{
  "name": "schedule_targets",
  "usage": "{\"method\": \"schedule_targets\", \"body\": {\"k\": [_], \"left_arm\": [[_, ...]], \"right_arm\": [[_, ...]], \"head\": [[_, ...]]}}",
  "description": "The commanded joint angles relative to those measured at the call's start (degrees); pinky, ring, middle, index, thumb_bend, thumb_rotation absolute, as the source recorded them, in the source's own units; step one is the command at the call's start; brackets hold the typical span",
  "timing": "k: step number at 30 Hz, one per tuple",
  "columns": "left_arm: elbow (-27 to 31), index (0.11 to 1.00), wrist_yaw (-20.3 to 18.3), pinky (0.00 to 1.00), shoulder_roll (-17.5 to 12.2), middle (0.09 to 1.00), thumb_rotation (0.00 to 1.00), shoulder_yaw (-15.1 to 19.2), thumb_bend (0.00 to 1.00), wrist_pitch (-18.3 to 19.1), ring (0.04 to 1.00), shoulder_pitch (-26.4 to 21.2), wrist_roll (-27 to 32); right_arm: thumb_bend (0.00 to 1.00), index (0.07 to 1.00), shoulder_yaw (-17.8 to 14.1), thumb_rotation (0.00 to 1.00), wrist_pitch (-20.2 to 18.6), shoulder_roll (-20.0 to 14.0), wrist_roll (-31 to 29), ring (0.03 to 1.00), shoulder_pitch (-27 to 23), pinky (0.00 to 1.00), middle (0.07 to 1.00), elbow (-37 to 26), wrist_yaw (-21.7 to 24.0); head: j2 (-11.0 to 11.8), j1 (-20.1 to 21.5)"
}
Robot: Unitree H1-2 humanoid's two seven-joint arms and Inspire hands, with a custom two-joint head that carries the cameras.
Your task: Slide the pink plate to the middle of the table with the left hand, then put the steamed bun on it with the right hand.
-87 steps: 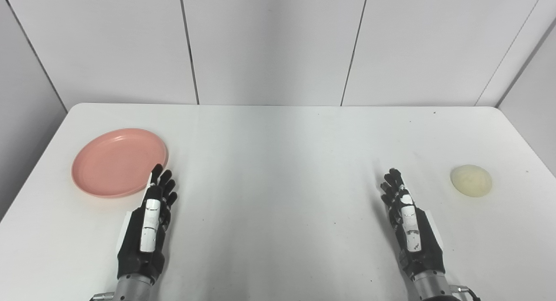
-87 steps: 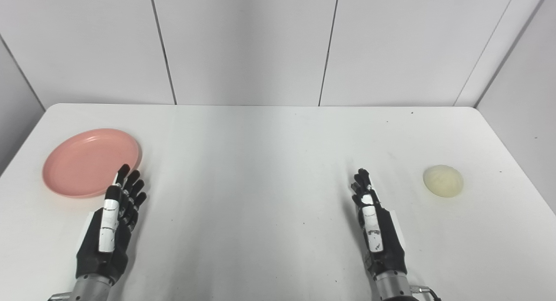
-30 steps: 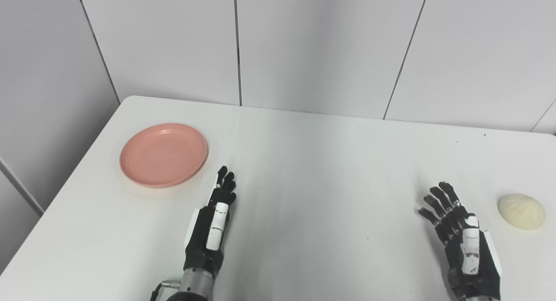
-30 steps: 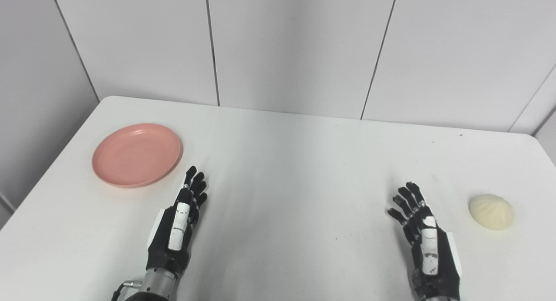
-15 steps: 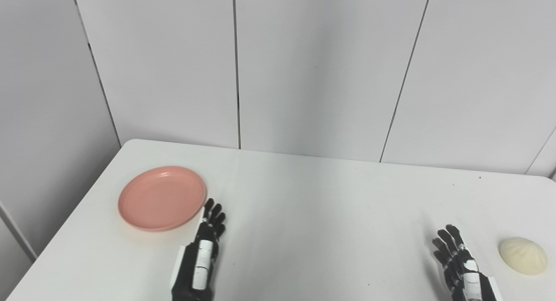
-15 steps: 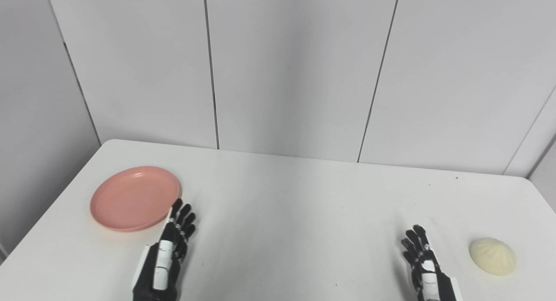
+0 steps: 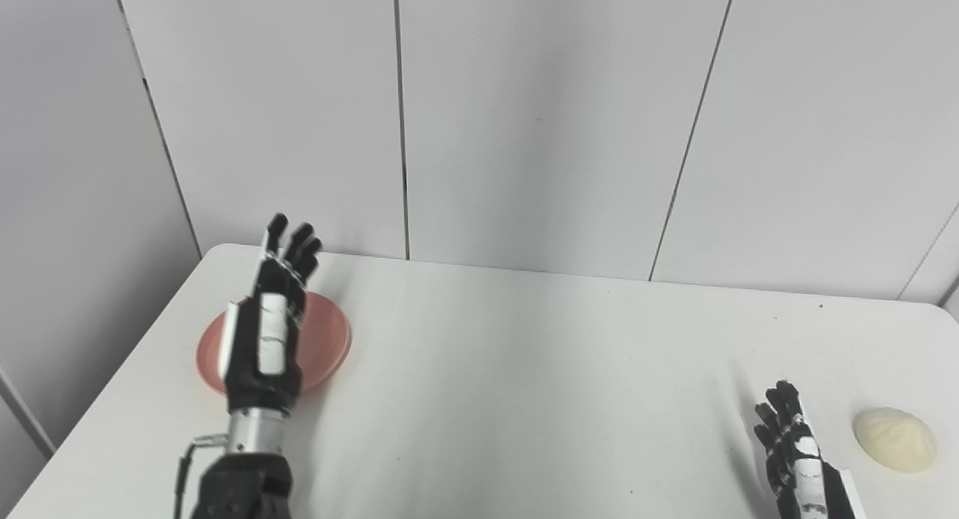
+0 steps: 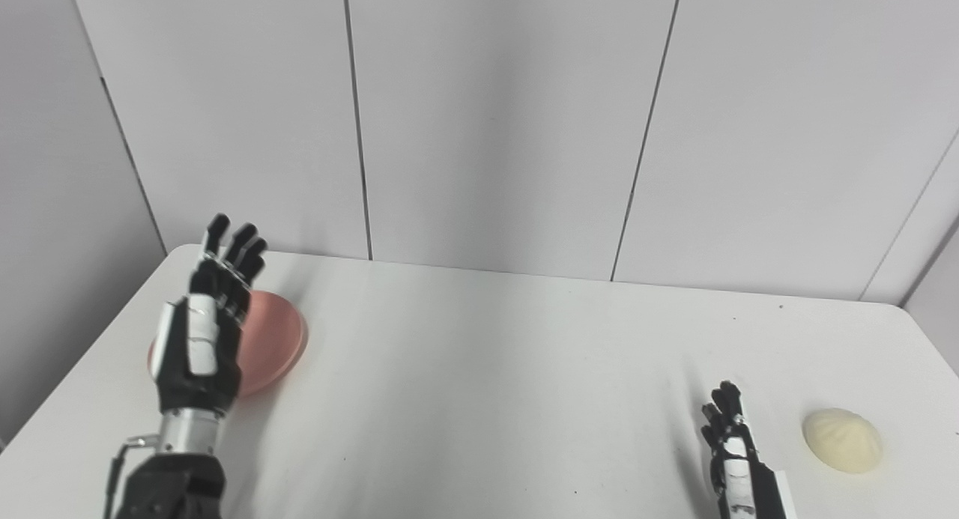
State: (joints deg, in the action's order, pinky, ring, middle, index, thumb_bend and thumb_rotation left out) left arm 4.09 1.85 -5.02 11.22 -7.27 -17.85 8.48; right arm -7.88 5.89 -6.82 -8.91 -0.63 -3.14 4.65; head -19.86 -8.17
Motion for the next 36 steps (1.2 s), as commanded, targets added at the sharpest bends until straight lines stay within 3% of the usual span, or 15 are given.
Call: {"method": "schedule_targets", "body": {"k": [1,10,22,30,36], "left_arm": [[-0.79,0.852,0.57,0.97,-2.74,0.892,0.95,1.30,0.92,0.43,0.906,-4.35,0.01],[-9.23,0.835,-0.52,0.95,-10.16,0.892,0.98,4.24,0.98,0.89,0.925,-10.30,1.06],[-25.73,0.875,-6.19,0.86,-18.33,0.885,0.99,6.45,0.94,-4.60,0.899,-15.34,4.91],[-38.77,0.862,-7.00,0.82,-20.72,0.884,0.95,7.56,0.95,-9.37,0.891,-18.15,5.74],[-46.19,0.872,-5.80,0.75,-21.59,0.870,0.98,7.80,0.89,-11.83,0.862,-18.86,4.58]], "right_arm": [[0.87,0.993,0.64,1.00,2.67,1.13,-0.20,0.984,1.37,1.00,0.991,2.38,0.18],[0.84,1.000,0.24,1.00,1.71,0.73,-0.84,0.986,1.75,1.00,0.995,1.53,0.49],[0.84,1.000,0.35,1.00,0.21,0.43,-1.48,0.972,2.44,1.00,0.985,0.19,0.57],[0.81,1.000,0.35,1.00,-0.61,0.39,-1.63,0.970,3.31,1.00,0.983,-1.39,0.34],[0.80,1.000,0.19,1.00,-0.99,0.19,-1.83,0.966,3.73,1.00,0.978,-2.03,0.31]], "head": [[-0.21,0.06],[-1.18,-0.47],[-2.56,-0.86],[-3.50,-0.80],[-4.00,-0.97]]}}
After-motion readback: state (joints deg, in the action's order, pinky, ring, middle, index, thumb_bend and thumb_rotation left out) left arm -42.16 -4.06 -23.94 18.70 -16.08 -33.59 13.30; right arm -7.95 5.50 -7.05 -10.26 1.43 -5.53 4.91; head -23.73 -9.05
